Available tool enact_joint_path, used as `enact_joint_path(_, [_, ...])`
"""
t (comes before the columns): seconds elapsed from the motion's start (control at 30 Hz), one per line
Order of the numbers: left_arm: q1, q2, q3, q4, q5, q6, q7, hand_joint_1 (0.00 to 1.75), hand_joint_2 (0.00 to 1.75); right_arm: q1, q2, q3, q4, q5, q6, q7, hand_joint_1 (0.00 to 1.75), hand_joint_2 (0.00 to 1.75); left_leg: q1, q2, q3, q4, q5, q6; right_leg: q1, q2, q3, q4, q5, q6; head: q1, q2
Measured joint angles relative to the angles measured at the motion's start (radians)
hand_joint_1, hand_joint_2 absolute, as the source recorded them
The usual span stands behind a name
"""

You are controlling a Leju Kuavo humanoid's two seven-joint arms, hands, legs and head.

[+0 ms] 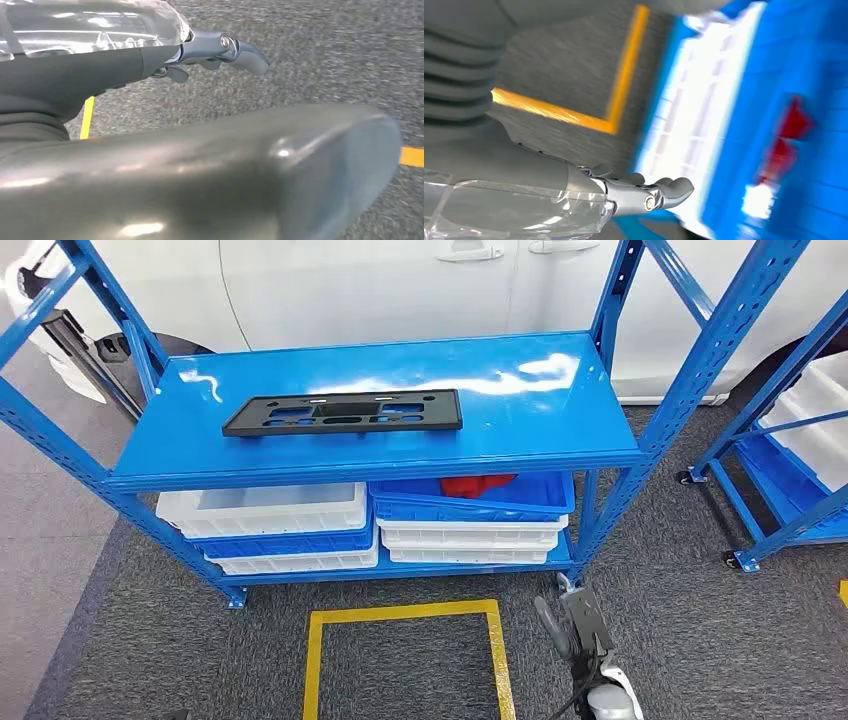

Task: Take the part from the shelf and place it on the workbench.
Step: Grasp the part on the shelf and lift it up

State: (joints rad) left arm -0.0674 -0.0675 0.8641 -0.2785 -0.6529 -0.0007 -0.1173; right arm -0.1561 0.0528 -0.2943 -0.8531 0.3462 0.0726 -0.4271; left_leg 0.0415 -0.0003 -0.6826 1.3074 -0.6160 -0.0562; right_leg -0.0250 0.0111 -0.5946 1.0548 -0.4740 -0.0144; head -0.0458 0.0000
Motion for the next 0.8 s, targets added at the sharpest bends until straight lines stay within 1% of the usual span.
enact_joint_path(0.03, [0.000,0.000,0.005,0.001,-0.002,0.002,0.002,0.00,0.00,-0.002,-0.001,0.008,-0.016,0.000,-0.008,-0.003,0.00,1.75,-0.002,0.000,-0.008,0.013,0.002,0.003,0.003,0.000,0.000,0.000,0.000,-0.001,0.000,0.000])
enact_joint_path(0.07, [0.001,0.000,0.010,0.002,-0.005,0.005,0.004,0.00,0.00,-0.005,-0.002,0.016,-0.032,0.000,-0.016,-0.007,0.00,1.75,-0.004,0.000,-0.008,0.010,0.011,0.008,0.006,0.000,0.001,0.000,-0.001,-0.002,0.000,0.000])
enact_joint_path(0.1, [0.001,0.000,0.020,0.003,-0.009,0.009,0.007,0.00,0.00,-0.012,-0.005,0.032,-0.063,0.001,-0.031,-0.014,0.00,1.75,-0.010,0.000,-0.006,-0.001,0.031,0.017,0.011,0.001,0.002,0.000,-0.001,-0.004,0.000,0.000])
enact_joint_path(0.13, [0.001,0.000,0.030,0.004,-0.013,0.012,0.009,0.00,0.00,-0.019,-0.007,0.048,-0.094,0.004,-0.047,-0.020,0.00,1.75,-0.016,-0.001,0.013,-0.049,0.065,0.029,0.016,0.001,0.005,0.000,-0.002,-0.005,0.000,0.000])
enact_joint_path(0.17, [0.000,0.000,0.039,0.004,-0.017,0.016,0.012,0.00,0.00,-0.028,-0.009,0.065,-0.125,0.008,-0.063,-0.026,0.00,1.75,-0.025,-0.001,0.043,-0.119,0.102,0.044,0.018,0.002,0.007,-0.001,-0.002,-0.006,0.000,0.000])
enact_joint_path(0.2, [-0.002,0.002,0.048,0.005,-0.021,0.019,0.014,0.00,0.00,-0.039,-0.011,0.082,-0.153,0.013,-0.080,-0.031,0.00,1.75,-0.032,-0.001,0.070,-0.183,0.129,0.059,0.022,0.002,0.007,-0.001,-0.002,-0.005,0.000,0.000])
enact_joint_path(0.23, [-0.004,0.002,0.058,0.006,-0.025,0.023,0.016,0.00,0.00,-0.048,-0.012,0.098,-0.179,0.018,-0.096,-0.035,0.00,1.75,-0.039,-0.001,0.090,-0.231,0.145,0.069,0.023,0.003,0.006,-0.001,-0.001,-0.004,0.000,0.000])
enact_joint_path(0.27, [-0.005,0.003,0.067,0.007,-0.029,0.026,0.017,0.00,0.00,-0.057,-0.014,0.116,-0.206,0.025,-0.113,-0.039,0.00,1.75,-0.044,-0.002,0.100,-0.258,0.150,0.074,0.022,0.003,0.004,-0.003,0.000,0.000,0.000,0.000])
enact_joint_path(0.33, [-0.006,0.002,0.087,0.008,-0.037,0.033,0.019,0.00,0.00,-0.071,-0.017,0.151,-0.255,0.045,-0.146,-0.045,0.00,1.75,-0.047,-0.003,0.103,-0.272,0.154,0.075,0.020,0.003,0.002,-0.009,0.006,0.010,0.000,0.000])
enact_joint_path(0.37, [-0.006,0.002,0.096,0.009,-0.040,0.036,0.020,0.00,0.00,-0.079,-0.018,0.169,-0.279,0.057,-0.163,-0.047,0.00,1.75,-0.045,-0.003,0.105,-0.281,0.159,0.076,0.020,0.001,0.002,-0.009,0.005,0.016,0.000,0.000])
enact_joint_path(0.4, [-0.006,0.001,0.105,0.010,-0.044,0.038,0.020,0.00,0.00,-0.089,-0.020,0.189,-0.298,0.070,-0.179,-0.048,0.00,1.75,-0.042,-0.003,0.109,-0.291,0.165,0.079,0.020,0.000,-0.002,0.002,-0.004,0.021,0.000,0.000])
enact_joint_path(0.43, [-0.008,0.000,0.112,0.011,-0.048,0.039,0.020,0.00,0.00,-0.102,-0.021,0.211,-0.315,0.085,-0.196,-0.049,0.00,1.75,-0.039,-0.002,0.113,-0.300,0.171,0.081,0.021,-0.002,-0.016,0.033,-0.025,0.024,0.000,0.000])
enact_joint_path(0.47, [-0.009,-0.001,0.120,0.012,-0.052,0.041,0.020,0.00,0.00,-0.113,-0.022,0.235,-0.329,0.101,-0.212,-0.049,0.00,1.75,-0.037,-0.001,0.115,-0.306,0.174,0.083,0.020,-0.004,-0.040,0.084,-0.054,0.027,0.000,0.000])
enact_joint_path(0.5, [-0.009,-0.002,0.128,0.013,-0.057,0.042,0.020,0.00,0.00,-0.124,-0.023,0.261,-0.341,0.119,-0.228,-0.049,0.00,1.75,-0.037,0.000,0.114,-0.307,0.175,0.085,0.020,-0.004,-0.071,0.149,-0.086,0.029,0.000,0.000])
enact_joint_path(0.53, [-0.010,-0.002,0.135,0.014,-0.061,0.043,0.021,0.00,0.00,-0.132,-0.023,0.289,-0.350,0.138,-0.244,-0.048,0.00,1.75,-0.037,0.000,0.113,-0.307,0.175,0.085,0.019,-0.005,-0.101,0.211,-0.110,0.031,0.000,0.000])
enact_joint_path(0.57, [-0.010,-0.003,0.143,0.016,-0.066,0.045,0.021,0.00,0.00,-0.141,-0.023,0.317,-0.357,0.158,-0.258,-0.047,0.00,1.75,-0.037,0.000,0.113,-0.306,0.174,0.085,0.018,-0.005,-0.120,0.249,-0.116,0.033,0.000,0.000])
enact_joint_path(0.6, [-0.010,-0.003,0.149,0.017,-0.071,0.046,0.022,0.00,0.00,-0.151,-0.023,0.345,-0.360,0.177,-0.272,-0.045,0.00,1.75,-0.038,0.000,0.113,-0.305,0.174,0.085,0.018,-0.005,-0.122,0.251,-0.104,0.034,0.000,0.000])
enact_joint_path(0.63, [-0.010,-0.004,0.154,0.019,-0.076,0.047,0.022,0.00,0.00,-0.163,-0.023,0.372,-0.362,0.196,-0.285,-0.042,0.00,1.75,-0.037,-0.001,0.114,-0.303,0.173,0.084,0.017,-0.006,-0.105,0.213,-0.074,0.033,0.000,0.000])
enact_joint_path(0.67, [-0.010,-0.004,0.160,0.020,-0.082,0.047,0.023,0.00,0.00,-0.176,-0.023,0.399,-0.363,0.216,-0.297,-0.039,0.00,1.75,-0.038,-0.002,0.115,-0.300,0.171,0.082,0.016,-0.006,-0.072,0.145,-0.035,0.031,0.000,0.000])
enact_joint_path(0.7, [-0.011,-0.005,0.165,0.021,-0.087,0.048,0.024,0.00,0.00,-0.191,-0.023,0.425,-0.363,0.235,-0.308,-0.036,0.00,1.75,-0.039,-0.002,0.114,-0.297,0.168,0.079,0.017,-0.007,-0.039,0.077,-0.007,0.027,0.000,0.000])
enact_joint_path(0.73, [-0.011,-0.005,0.170,0.022,-0.092,0.048,0.025,0.00,0.00,-0.206,-0.022,0.452,-0.364,0.254,-0.319,-0.032,0.00,1.75,-0.041,-0.003,0.112,-0.293,0.166,0.075,0.019,-0.008,-0.014,0.022,0.012,0.022,0.000,0.000])
enact_joint_path(0.77, [-0.012,-0.006,0.175,0.023,-0.097,0.049,0.026,0.00,0.00,-0.220,-0.021,0.478,-0.363,0.274,-0.330,-0.028,0.00,1.75,-0.042,-0.003,0.110,-0.290,0.164,0.071,0.021,-0.008,0.000,-0.010,0.019,0.018,0.000,0.000])
enact_joint_path(0.8, [-0.012,-0.006,0.180,0.023,-0.101,0.049,0.027,0.00,0.00,-0.232,-0.020,0.504,-0.361,0.295,-0.341,-0.023,0.00,1.75,-0.043,-0.003,0.107,-0.288,0.164,0.066,0.023,-0.008,0.001,-0.019,0.016,0.013,0.000,0.000])
